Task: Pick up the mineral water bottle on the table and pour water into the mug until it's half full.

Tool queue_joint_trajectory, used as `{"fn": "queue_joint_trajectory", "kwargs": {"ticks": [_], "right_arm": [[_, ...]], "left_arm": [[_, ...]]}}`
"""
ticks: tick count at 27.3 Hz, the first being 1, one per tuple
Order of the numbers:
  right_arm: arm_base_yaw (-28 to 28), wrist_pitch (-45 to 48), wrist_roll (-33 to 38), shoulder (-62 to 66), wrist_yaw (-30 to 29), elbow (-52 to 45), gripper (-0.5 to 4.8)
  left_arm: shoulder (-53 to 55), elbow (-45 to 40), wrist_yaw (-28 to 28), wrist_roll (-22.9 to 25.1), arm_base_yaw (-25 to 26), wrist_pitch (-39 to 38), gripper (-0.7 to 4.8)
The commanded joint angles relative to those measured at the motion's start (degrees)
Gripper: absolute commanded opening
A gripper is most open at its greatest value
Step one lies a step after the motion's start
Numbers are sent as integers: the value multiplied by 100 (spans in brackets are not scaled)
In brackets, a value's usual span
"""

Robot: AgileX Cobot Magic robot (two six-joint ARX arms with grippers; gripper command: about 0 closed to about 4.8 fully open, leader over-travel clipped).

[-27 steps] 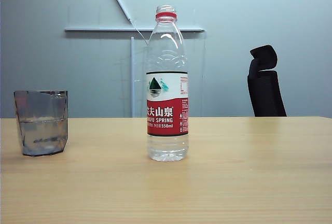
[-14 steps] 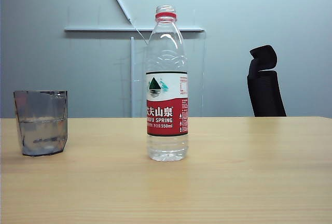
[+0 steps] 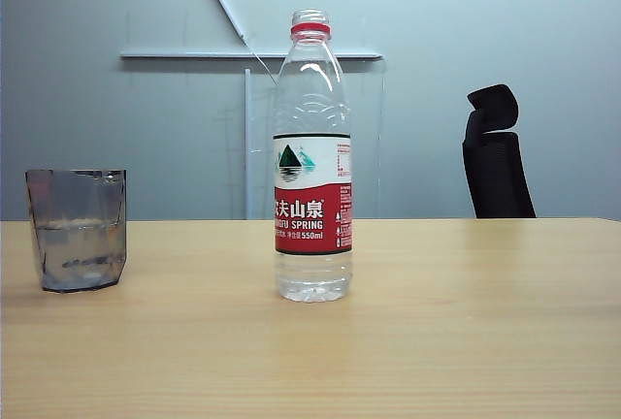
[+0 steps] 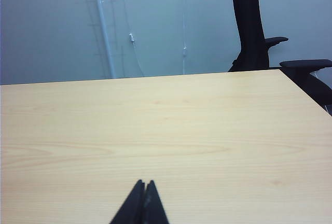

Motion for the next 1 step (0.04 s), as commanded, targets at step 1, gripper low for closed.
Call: {"fn": "queue_joint_trajectory", "kwargs": {"ticks": [1], "right_arm": [[2,103,-20,-9,15,-24,-6]], "left_arm": [[9,13,-9,2,-2,72,-2]]}}
